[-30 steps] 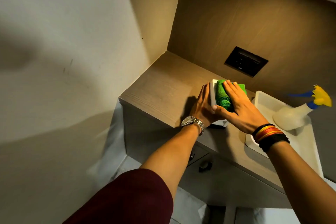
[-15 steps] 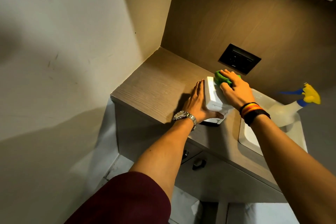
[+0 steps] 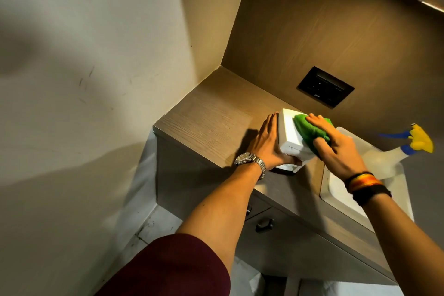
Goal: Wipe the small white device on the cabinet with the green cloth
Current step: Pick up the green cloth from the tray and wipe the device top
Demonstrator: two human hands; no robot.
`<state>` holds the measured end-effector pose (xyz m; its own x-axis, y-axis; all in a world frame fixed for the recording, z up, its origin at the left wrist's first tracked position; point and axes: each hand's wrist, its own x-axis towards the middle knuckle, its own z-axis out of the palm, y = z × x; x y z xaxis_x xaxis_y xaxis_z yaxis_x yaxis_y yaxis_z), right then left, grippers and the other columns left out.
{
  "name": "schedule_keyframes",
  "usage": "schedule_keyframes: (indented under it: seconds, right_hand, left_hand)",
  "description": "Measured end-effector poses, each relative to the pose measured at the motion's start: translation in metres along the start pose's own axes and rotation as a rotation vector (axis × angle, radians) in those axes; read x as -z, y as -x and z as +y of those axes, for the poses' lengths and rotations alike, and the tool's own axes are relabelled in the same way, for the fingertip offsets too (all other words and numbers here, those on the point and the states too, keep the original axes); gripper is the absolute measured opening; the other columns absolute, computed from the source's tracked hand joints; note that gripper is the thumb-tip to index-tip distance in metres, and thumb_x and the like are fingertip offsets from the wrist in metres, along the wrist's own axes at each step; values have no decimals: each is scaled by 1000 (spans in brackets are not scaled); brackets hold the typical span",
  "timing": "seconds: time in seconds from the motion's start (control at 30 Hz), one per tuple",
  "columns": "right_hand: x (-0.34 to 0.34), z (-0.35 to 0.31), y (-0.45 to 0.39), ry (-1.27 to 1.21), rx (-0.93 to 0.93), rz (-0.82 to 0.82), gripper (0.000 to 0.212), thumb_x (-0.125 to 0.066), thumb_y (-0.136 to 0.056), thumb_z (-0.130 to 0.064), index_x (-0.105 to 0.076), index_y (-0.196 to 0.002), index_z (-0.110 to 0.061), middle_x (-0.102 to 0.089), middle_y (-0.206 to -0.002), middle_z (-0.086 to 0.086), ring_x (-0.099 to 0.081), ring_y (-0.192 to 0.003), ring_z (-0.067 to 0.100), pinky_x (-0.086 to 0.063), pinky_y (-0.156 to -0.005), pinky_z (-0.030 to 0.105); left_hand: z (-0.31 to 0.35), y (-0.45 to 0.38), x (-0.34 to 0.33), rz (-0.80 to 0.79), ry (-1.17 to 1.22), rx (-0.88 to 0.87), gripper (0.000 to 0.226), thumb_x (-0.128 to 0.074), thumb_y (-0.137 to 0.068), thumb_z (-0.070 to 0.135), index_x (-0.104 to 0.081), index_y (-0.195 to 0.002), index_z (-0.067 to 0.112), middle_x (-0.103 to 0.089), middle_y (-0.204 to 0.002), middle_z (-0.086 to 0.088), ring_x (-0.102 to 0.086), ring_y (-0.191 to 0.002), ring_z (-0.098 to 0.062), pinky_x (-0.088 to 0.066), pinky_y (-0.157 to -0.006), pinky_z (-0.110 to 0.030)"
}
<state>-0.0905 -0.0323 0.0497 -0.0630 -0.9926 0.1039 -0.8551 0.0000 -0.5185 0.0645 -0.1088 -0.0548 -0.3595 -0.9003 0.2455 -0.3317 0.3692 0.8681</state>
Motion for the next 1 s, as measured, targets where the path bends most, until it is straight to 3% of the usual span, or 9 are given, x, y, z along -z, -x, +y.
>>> schedule_keyframes:
  seconds: [0.1,0.2,0.33,0.47,0.6,0.67,0.83,0.9,1.0]
  right_hand:
    - [-8,-10,-35,-27,-104,34,52,-46,-99,-27,-43,-150,-31,-37,-162,0,-27,-152,24,-20,-124,54]
    - [-17,-24,-54,-35,-118,7,50,-46,-101,-22,-45,-150,-31,-37,-162,1,-27,-152,24,-19,-125,53]
    - [-21,-29,-23,-65,15,-64,51,-44,-101,-20,-45,-149,-36,-36,-162,-6,-25,-151,14,-19,-124,47]
    - [-7,-15,16,-135,31,-82,53,-42,-94,-31,-47,-145,-45,-33,-156,-21,-26,-142,0,-26,-115,33]
    - [-2,-8,-8,-60,-62,14,52,-44,-98,-28,-45,-149,-32,-35,-162,-4,-25,-152,20,-19,-124,48]
    - [-8,-17,-33,-58,-134,43,49,-46,-101,-21,-46,-150,-25,-36,-162,3,-27,-152,26,-19,-125,49]
    - [-28,-46,-43,-57,-66,13,49,-47,-100,-18,-48,-148,-24,-38,-161,2,-29,-150,23,-20,-124,48]
    - [-30,-49,-21,-103,2,6,50,-45,-97,-21,-49,-147,-25,-41,-159,1,-31,-148,20,-22,-123,48]
    - [-25,-45,13,-258,23,-21,46,-43,-97,-18,-58,-140,-26,-47,-154,1,-40,-142,21,-36,-116,44]
  left_hand:
    - [2,-1,-1,-10,-11,14,143,-95,-41,55,-14,-153,17,-39,-145,-7,-49,-126,-25,-56,-92,-45]
    - [4,-2,-1,5,-28,5,138,-93,-42,58,-18,-151,21,-41,-139,-6,-50,-122,-22,-56,-93,-46]
    - [1,1,2,-24,-25,-12,142,-91,-45,63,-13,-155,17,-35,-151,-8,-43,-136,-27,-50,-102,-50]
    - [0,3,3,2,-9,6,141,-94,-45,57,-14,-154,16,-38,-150,-9,-50,-131,-29,-56,-93,-51]
    - [-1,3,1,-6,3,31,144,-95,-44,54,-12,-154,17,-37,-150,-7,-51,-128,-29,-57,-89,-48]
    - [3,2,1,-11,2,40,143,-95,-43,55,-13,-154,18,-39,-148,-8,-52,-126,-28,-58,-88,-47]
    - [3,4,2,-14,4,-15,140,-92,-46,61,-14,-154,20,-38,-149,-5,-50,-127,-24,-52,-96,-38]
    - [2,4,2,15,10,-56,133,-91,-48,61,-19,-153,22,-43,-146,-3,-55,-122,-23,-54,-90,-35]
    - [3,6,3,8,1,-46,131,-91,-51,60,-20,-152,19,-45,-145,-3,-60,-118,-24,-57,-88,-41]
